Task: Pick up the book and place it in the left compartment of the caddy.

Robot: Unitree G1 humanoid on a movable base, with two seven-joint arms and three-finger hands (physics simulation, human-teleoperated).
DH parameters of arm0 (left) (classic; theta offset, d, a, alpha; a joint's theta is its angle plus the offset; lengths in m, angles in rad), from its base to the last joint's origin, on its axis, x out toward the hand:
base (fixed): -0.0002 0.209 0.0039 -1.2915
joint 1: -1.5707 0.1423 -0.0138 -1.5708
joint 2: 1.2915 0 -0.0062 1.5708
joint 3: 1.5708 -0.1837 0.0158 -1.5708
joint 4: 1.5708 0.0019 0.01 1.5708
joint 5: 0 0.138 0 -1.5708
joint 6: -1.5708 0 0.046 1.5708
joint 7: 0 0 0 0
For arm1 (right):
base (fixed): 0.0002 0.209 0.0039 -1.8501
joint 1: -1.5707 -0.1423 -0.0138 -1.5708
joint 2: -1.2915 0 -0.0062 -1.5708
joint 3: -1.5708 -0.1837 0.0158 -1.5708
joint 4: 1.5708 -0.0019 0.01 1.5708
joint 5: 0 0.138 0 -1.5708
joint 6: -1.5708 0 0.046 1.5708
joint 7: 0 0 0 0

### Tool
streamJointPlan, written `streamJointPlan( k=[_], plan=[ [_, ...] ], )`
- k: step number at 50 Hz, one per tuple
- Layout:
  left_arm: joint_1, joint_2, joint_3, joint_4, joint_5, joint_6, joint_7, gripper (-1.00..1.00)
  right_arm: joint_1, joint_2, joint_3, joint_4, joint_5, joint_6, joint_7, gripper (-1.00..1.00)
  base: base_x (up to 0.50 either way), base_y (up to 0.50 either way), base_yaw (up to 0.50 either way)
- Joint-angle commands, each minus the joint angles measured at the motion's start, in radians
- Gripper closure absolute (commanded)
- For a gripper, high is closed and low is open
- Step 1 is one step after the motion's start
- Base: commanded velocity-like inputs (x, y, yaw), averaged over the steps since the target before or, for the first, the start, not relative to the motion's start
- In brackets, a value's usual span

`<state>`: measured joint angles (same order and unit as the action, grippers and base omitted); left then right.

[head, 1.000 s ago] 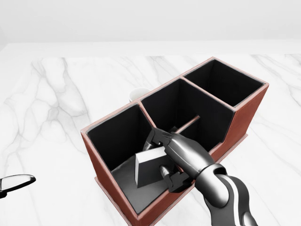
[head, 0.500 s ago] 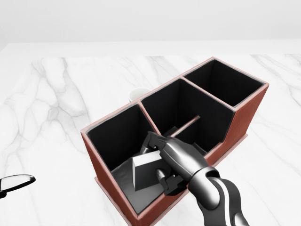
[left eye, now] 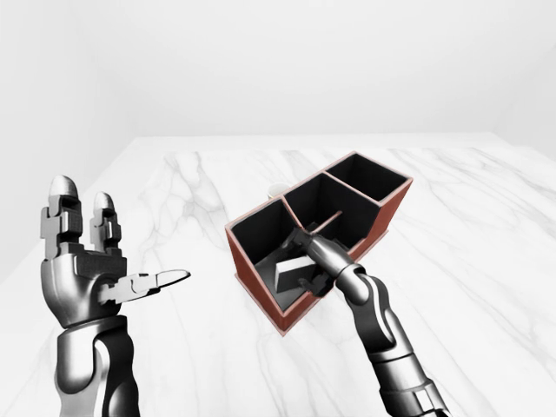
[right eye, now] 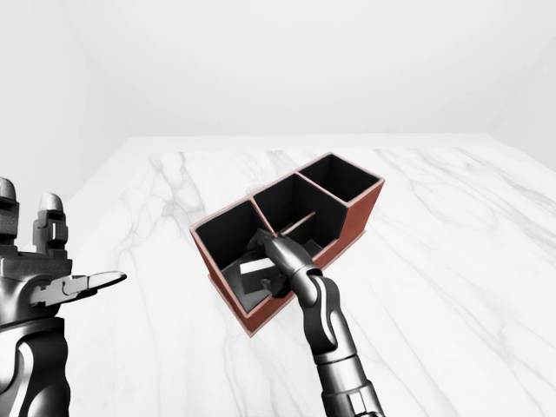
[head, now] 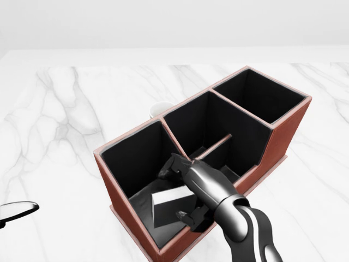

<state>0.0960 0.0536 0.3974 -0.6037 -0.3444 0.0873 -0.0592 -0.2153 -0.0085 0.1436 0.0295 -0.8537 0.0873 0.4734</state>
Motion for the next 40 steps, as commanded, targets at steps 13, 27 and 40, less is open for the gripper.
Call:
streamJointPlan(
  k=[13,27,40],
  plan=[
    [0.002,-0.002,-0.005,0.003,0.003,0.000,0.002,-1.00,0.008,0.009,0.000,-0.055,0.037,0.000,-0.007,-1.00,0.00,0.00,0.00],
    [0.002,-0.003,-0.010,0.010,0.008,0.000,0.001,-1.00,0.038,0.020,0.023,-0.283,-0.013,0.000,0.092,-1.00,0.00,0.00,0.00],
    [0.007,-0.007,-0.011,-0.004,0.009,0.000,-0.001,-1.00,-0.017,0.105,0.124,-0.790,-0.344,0.000,0.225,-1.00,0.00,0.00,0.00]
  ],
)
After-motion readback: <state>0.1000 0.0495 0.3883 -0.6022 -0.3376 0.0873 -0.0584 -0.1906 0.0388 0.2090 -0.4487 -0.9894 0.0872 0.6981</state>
